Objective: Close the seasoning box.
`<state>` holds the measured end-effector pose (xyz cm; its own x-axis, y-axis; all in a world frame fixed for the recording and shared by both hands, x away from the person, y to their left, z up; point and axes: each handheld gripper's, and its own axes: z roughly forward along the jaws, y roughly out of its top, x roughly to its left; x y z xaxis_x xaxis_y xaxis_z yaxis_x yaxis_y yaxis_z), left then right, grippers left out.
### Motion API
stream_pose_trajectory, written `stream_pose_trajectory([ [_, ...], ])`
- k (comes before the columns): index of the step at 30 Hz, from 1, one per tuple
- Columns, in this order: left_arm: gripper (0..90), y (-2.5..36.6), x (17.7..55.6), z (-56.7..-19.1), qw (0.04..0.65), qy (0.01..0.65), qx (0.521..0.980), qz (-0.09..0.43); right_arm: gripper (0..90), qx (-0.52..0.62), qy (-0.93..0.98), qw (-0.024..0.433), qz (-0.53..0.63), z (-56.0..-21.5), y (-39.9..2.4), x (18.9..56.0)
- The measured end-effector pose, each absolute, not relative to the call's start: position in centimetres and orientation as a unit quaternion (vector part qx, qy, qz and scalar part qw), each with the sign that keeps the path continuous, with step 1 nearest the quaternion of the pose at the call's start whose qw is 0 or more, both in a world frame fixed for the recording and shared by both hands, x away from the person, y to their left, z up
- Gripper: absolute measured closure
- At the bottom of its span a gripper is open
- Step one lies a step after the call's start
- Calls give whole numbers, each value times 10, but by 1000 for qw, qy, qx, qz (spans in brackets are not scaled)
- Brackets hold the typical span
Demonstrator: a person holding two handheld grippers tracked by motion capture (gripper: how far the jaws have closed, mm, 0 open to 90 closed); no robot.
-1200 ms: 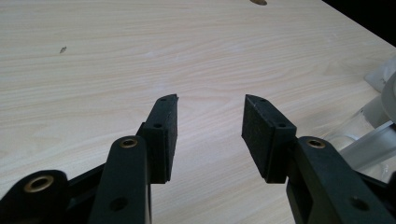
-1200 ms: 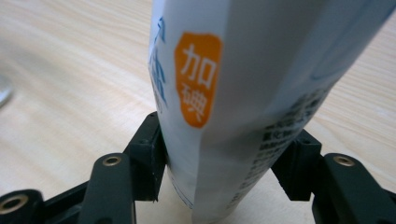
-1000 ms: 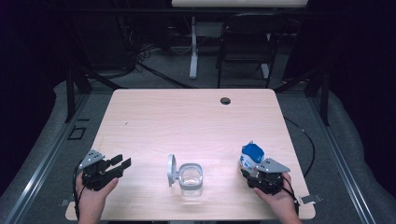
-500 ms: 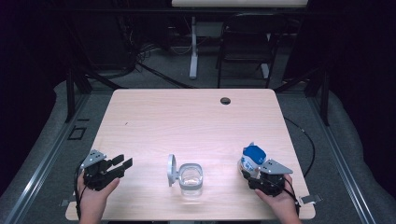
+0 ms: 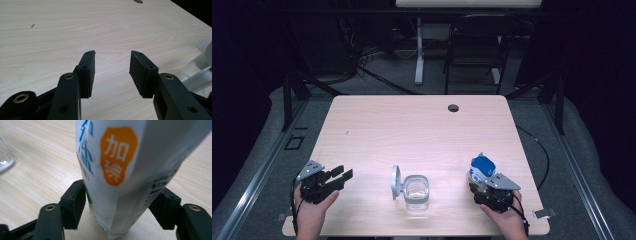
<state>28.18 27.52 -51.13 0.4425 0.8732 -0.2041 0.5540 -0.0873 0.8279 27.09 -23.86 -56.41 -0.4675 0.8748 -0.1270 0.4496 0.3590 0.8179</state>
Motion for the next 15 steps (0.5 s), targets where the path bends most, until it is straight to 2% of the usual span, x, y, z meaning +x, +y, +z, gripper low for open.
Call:
stream_pose_trajectory([
  [10,560,276,282,-512,458,499,714,177,279,442,751,303,385,-573,-229,271],
  [15,560,276,282,-512,456,499,716,176,279,453,749,306,375,-576,-228,273],
])
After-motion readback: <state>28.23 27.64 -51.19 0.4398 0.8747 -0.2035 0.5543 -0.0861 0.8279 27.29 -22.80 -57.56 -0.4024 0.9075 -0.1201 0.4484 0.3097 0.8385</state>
